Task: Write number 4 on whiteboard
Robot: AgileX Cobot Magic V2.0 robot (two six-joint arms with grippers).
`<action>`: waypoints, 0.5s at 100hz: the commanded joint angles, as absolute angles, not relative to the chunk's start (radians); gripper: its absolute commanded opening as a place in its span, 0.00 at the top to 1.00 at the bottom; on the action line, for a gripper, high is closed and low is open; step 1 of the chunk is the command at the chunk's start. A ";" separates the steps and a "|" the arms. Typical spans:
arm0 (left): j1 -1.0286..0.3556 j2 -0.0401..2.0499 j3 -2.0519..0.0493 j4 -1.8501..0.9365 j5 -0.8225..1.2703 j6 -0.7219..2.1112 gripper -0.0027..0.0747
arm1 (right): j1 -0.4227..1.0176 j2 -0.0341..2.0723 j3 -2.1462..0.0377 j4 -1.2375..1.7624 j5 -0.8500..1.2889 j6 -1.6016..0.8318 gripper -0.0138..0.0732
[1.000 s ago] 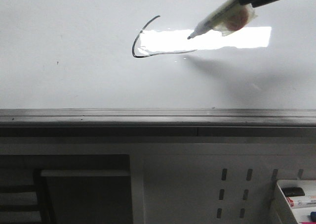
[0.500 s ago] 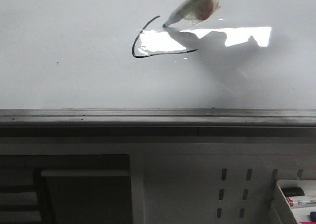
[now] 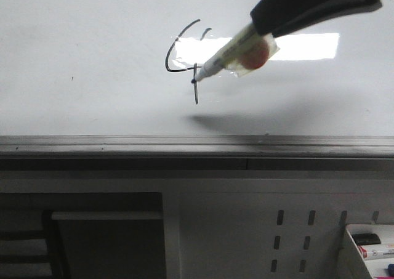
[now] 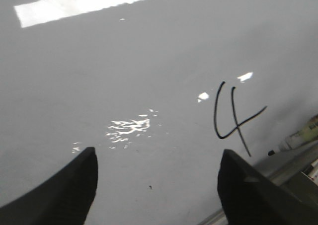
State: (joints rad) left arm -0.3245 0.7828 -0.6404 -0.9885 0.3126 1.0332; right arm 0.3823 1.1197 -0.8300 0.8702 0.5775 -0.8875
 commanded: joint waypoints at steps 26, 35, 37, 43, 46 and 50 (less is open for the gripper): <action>-0.637 0.935 -0.711 -1.259 0.282 1.331 0.36 | 0.377 1.048 -0.892 0.914 0.710 -0.866 0.90; -0.728 0.997 -0.733 -1.252 0.260 1.354 0.41 | 0.377 1.048 -0.908 0.918 0.730 -0.866 0.90; -0.746 1.011 -0.736 -1.252 0.252 1.358 0.42 | 0.377 1.048 -0.912 0.918 0.733 -0.866 0.90; -0.790 1.046 -0.752 -1.246 0.230 1.371 0.46 | 0.377 1.048 -0.916 0.918 0.738 -0.866 0.90; -0.804 1.061 -0.758 -1.243 0.223 1.379 0.48 | 0.377 1.048 -0.918 0.918 0.741 -0.866 0.90; -0.822 1.080 -0.767 -1.241 0.214 1.379 0.49 | 0.377 1.048 -0.920 0.918 0.746 -0.866 0.90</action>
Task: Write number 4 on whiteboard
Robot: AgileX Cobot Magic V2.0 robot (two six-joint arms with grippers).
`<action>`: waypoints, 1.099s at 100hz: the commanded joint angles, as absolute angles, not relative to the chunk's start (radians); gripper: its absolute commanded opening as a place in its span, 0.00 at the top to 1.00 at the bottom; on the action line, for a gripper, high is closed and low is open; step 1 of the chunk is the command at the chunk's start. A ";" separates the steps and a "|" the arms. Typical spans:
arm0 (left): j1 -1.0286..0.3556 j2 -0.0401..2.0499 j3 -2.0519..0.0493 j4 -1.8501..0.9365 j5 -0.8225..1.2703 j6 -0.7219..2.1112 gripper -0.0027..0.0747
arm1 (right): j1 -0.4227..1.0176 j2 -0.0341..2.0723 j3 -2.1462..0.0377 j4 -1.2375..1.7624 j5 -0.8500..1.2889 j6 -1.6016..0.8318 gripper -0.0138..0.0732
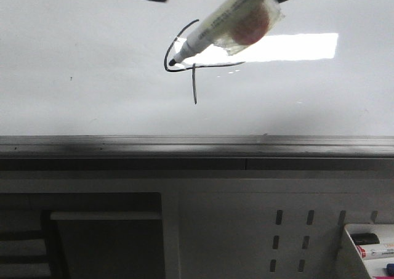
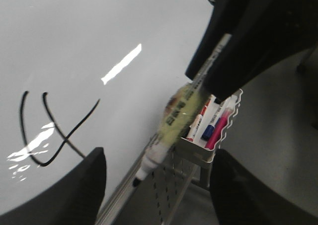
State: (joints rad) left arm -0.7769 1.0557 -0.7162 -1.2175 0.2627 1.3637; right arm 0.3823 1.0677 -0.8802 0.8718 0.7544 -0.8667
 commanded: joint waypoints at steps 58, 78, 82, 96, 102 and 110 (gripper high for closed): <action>-0.842 1.213 -0.839 -1.229 0.211 1.381 0.49 | 0.377 1.048 -0.924 0.932 0.802 -0.866 0.90; -0.842 1.215 -0.839 -1.218 0.214 1.381 0.55 | 0.377 1.048 -0.924 0.932 0.804 -0.866 0.90; -0.842 1.215 -0.839 -1.218 0.214 1.381 0.61 | 0.377 1.048 -0.924 0.932 0.809 -0.866 0.90; -0.842 1.215 -0.839 -1.212 0.214 1.381 0.83 | 0.377 1.048 -0.924 0.936 0.818 -0.866 0.90; -0.842 1.215 -0.839 -1.212 0.214 1.381 0.92 | 0.377 1.048 -0.924 0.939 0.818 -0.866 0.90; -0.842 1.215 -0.839 -1.209 0.214 1.382 0.99 | 0.377 1.048 -0.924 0.948 0.822 -0.866 0.90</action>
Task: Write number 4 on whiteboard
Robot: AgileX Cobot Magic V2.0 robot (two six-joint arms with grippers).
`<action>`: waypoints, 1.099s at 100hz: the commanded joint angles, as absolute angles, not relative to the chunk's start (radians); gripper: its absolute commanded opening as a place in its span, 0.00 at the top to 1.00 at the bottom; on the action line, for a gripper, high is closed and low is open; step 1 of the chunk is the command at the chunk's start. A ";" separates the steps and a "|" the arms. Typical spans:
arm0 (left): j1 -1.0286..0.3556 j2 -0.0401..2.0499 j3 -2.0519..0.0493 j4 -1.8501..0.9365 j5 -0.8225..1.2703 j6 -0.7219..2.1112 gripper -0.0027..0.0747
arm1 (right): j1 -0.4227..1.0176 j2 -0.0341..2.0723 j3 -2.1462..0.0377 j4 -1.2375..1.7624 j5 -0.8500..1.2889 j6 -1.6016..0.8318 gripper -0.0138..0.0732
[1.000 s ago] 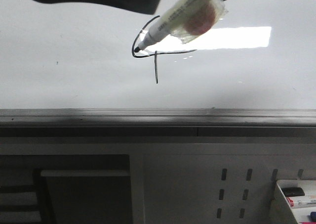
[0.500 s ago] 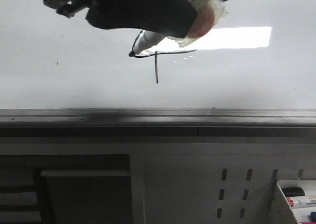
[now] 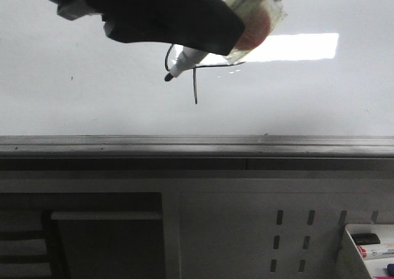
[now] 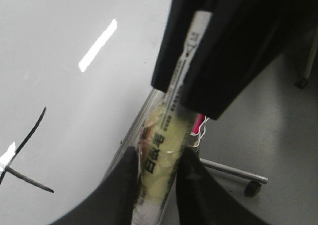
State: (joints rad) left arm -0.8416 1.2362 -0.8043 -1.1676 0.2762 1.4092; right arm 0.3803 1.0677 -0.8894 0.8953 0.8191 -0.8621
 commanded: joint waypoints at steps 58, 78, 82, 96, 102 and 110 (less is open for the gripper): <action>-0.842 1.041 -0.678 -1.352 -0.158 1.267 0.99 | 0.255 0.942 -0.963 0.945 0.792 -0.866 0.30; -0.842 0.942 -0.616 -1.509 -0.476 1.262 0.99 | 0.205 0.864 -0.892 0.964 0.717 -0.866 0.30; -0.842 0.942 -0.616 -1.498 -0.480 1.262 0.99 | 0.205 0.856 -0.879 0.987 0.696 -0.866 0.30; -0.842 0.994 -0.616 -1.397 -0.515 1.135 0.99 | 0.205 0.851 -0.850 1.028 0.668 -0.866 0.30; -0.842 1.026 -0.616 -1.358 -0.545 1.047 0.99 | 0.205 0.855 -0.847 1.028 0.675 -0.866 0.30; -0.842 1.073 -0.616 -1.306 -0.561 0.974 0.99 | 0.205 0.855 -0.847 1.028 0.685 -0.866 0.30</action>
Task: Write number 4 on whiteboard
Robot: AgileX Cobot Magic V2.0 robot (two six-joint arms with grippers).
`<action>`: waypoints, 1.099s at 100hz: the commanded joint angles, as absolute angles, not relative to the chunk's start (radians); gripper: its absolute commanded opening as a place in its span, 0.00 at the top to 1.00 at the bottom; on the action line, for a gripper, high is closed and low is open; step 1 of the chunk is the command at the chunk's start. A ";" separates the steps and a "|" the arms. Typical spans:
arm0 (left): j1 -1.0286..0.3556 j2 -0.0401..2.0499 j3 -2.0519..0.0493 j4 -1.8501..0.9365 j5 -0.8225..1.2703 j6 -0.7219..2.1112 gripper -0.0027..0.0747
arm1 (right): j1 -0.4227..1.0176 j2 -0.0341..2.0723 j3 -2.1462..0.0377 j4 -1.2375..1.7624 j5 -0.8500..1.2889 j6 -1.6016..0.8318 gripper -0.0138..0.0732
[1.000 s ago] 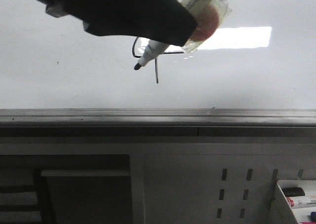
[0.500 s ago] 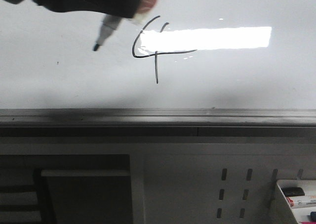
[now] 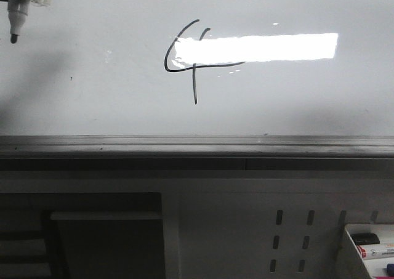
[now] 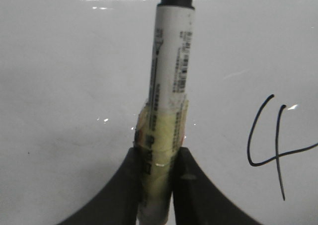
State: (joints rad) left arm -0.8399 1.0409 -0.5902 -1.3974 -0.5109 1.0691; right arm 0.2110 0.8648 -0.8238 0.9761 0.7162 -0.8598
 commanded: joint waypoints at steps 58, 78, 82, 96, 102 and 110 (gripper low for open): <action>-0.739 1.285 -0.718 -1.303 -0.451 0.882 0.99 | 0.205 0.855 -0.847 1.028 0.742 -0.866 0.30; -0.652 1.285 -0.718 -1.299 -0.345 0.877 0.99 | 0.205 0.855 -0.845 1.028 0.740 -0.866 0.30; -0.643 1.285 -0.720 -1.299 -0.330 0.877 0.99 | 0.205 0.855 -0.845 1.028 0.736 -0.866 0.30; -0.642 1.289 -0.745 -1.290 -0.316 0.877 0.99 | 0.205 0.855 -0.845 1.028 0.725 -0.866 0.30; -0.642 1.296 -0.758 -1.290 -0.316 0.877 0.99 | 0.205 0.855 -0.845 1.028 0.725 -0.866 0.30; -0.642 1.296 -0.763 -1.290 -0.316 0.877 0.99 | 0.205 0.855 -0.845 1.028 0.732 -0.866 0.30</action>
